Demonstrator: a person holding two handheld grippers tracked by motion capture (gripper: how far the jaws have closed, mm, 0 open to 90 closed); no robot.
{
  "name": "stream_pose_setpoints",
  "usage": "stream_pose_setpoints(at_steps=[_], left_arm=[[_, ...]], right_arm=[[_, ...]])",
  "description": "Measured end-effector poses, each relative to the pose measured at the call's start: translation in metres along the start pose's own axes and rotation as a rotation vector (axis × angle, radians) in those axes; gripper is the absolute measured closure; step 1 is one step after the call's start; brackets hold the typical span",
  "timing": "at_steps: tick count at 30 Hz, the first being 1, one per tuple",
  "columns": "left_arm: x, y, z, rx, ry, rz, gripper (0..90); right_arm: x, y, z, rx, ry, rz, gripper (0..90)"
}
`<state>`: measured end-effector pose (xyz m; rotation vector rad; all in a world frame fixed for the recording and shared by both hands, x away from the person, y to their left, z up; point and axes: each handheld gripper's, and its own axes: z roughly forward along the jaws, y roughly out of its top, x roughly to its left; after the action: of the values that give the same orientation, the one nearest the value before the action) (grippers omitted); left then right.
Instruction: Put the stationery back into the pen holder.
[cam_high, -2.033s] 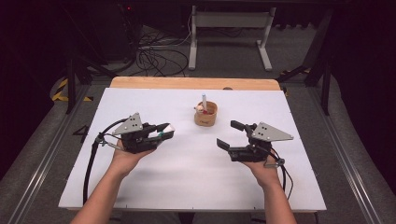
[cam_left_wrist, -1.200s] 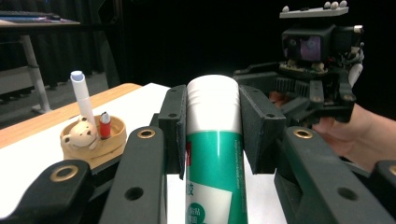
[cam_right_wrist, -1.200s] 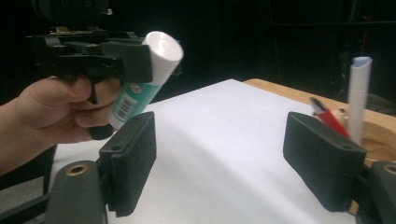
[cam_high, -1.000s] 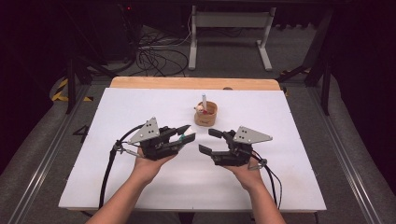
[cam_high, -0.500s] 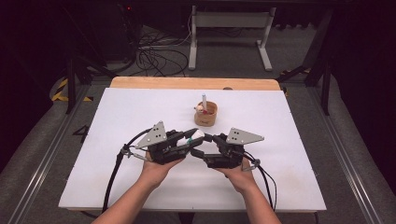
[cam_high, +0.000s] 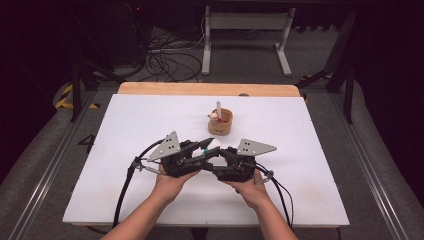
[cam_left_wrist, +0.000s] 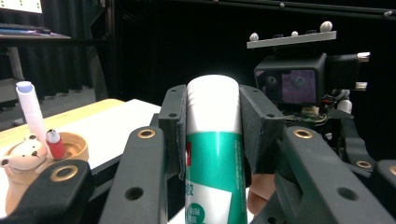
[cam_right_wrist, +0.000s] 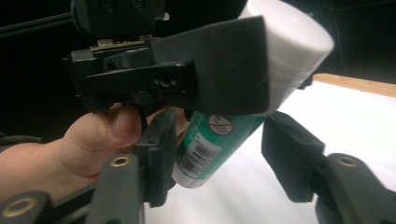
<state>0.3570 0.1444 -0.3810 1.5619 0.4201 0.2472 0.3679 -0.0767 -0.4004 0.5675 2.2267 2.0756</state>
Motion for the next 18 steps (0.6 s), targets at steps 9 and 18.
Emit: stream_pose_setpoints(at_steps=[9,18], left_arm=[[0.0003,0.0011,-0.0025,-0.001,0.001,0.015,65.2],[-0.0001,0.0008,-0.0059,0.019,-0.001,0.031,65.0]], right_arm=[[-0.0014,0.0011,-0.0024,0.007,0.006,0.024,61.5],[-0.0041,0.0006,-0.0035,0.037,0.006,0.039,65.3]])
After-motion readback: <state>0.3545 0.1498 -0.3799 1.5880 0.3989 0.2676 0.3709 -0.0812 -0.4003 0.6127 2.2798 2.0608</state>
